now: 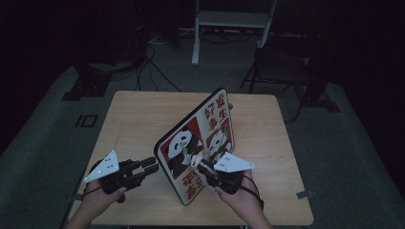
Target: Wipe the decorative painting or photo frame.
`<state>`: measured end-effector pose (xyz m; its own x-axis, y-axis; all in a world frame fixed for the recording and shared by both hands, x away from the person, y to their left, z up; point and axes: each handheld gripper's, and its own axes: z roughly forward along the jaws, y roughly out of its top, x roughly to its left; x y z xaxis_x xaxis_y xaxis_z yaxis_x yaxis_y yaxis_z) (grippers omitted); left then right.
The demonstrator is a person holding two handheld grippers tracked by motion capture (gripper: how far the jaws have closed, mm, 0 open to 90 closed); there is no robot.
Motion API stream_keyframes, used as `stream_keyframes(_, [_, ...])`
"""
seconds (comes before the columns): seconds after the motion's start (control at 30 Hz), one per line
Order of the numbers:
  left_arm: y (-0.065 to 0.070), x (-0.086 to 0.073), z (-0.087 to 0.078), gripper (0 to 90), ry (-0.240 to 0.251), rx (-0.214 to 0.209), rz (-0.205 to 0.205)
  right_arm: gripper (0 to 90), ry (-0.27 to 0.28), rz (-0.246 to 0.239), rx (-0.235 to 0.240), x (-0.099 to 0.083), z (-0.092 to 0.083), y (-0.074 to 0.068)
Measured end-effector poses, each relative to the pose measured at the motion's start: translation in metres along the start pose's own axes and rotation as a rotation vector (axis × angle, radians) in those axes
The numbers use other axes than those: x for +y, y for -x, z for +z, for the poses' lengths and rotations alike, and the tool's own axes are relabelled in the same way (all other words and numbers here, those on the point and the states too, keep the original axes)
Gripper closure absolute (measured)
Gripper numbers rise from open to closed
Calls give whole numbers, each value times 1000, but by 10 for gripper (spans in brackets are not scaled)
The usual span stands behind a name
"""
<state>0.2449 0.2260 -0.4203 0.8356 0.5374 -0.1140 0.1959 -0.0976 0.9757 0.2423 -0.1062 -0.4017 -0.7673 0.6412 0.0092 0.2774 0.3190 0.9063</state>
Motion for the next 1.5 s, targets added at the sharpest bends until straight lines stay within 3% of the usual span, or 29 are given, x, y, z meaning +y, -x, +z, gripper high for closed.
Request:
stream_keyframes(0.1, [-4,-1,4,712,8,27,-30,779,40,-18,5,16,-2,-3])
stream_keyframes(0.2, [-6,0,7,712,-6,47,-34,779,72,-39,24,32,-1,-9])
stream_keyframes(0.33, [-7,9,8,712,16,70,-32,778,122,-60,57,53,2,-19])
stream_keyframes(0.5, [-6,22,11,712,57,66,-25,778,171,-93,77,76,5,-33])
stream_keyframes(0.7, [-2,27,17,712,61,49,-19,777,191,-107,95,92,12,-43])
stream_keyframes(0.73, [-1,28,18,712,60,35,-22,777,186,-112,98,93,14,-44])
stream_keyframes(1.03, [7,31,20,783,43,50,30,780,152,-140,77,89,21,-48])
stream_keyframes(1.5, [12,31,23,797,43,35,28,780,106,-132,92,70,18,-46])
